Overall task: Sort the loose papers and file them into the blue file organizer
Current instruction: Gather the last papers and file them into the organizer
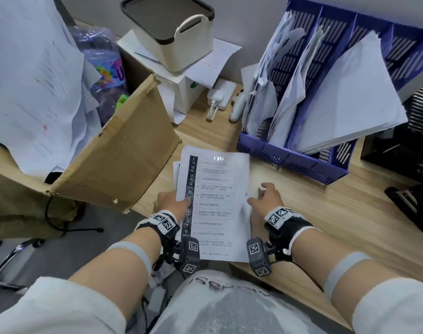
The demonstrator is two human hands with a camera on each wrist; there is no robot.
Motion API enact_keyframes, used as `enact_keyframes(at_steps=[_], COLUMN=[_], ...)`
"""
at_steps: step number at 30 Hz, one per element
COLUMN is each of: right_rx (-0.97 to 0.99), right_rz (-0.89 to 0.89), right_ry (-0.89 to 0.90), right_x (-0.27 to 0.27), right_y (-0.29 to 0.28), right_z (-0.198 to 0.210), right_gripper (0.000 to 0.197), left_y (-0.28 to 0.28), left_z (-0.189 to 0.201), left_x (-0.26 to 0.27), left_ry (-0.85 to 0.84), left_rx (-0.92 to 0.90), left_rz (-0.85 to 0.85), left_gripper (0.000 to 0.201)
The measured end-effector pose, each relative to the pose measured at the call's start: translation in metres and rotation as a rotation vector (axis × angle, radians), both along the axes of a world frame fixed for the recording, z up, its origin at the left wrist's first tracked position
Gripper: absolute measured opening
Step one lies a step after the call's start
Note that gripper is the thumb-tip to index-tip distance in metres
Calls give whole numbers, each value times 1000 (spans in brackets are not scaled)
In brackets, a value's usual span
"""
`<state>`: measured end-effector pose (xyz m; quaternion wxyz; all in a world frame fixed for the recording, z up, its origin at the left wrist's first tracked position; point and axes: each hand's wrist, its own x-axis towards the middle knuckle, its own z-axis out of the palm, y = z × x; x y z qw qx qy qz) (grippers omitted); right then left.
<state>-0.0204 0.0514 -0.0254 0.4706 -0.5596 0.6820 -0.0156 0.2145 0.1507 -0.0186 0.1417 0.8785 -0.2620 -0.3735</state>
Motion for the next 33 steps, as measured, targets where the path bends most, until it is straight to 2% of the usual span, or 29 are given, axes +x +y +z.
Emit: enact_keyframes(at_steps=[1,3,5,8,11,12,15,18,19,21,23,25,29,31,33], right_rx=[32,107,140,141,178,183,178,114,71,-26,-162,-260,-355,-376,-417], right_rz=[13,42,53,44,10,3,-40,-165,-226,-341,-417,-477,-562,-547,-509], right_ry=[-46,-131,-183,-207,-233,-231,-249,-316,-369,-478,-556,-614,-624,-536,-304], right_x=[6,16,24,26,21,18,10,5,4,0,-8,-17,-41,-57,-73], right_y=[0,2,4,3,0,0,-4,-13,-17,-29,-44,-52,-44,-36,-29], right_z=[-2,-7,-10,-12,-11,-10,-4,9,17,35,55,83,102,96,90], right_gripper=[71,66,63,61,63,64,71,74,70,55,41,27,16,19,44], left_y=[7,14,12,2,0,1,-1,-11,-16,-28,-43,-57,-70,-75,-81], left_z=[0,-1,0,0,-2,-5,-4,22,29,46,64,79,80,74,75], left_x=[4,6,3,-1,-1,1,2,-5,-8,-13,-20,-30,-60,-78,-96], left_ry=[-92,-139,-37,168,249,289,432,720,818,904,901,875,737,622,531], left_rx=[46,62,-12,-133,-142,-138,-203,-278,-303,-317,-367,-458,-582,-578,-589], left_rz=[-21,-27,41,254,372,354,236,137,103,-6,-96,-104,-161,-233,-310], left_gripper=[27,28,37,53,65,61,31,37,38,42,43,36,34,26,26])
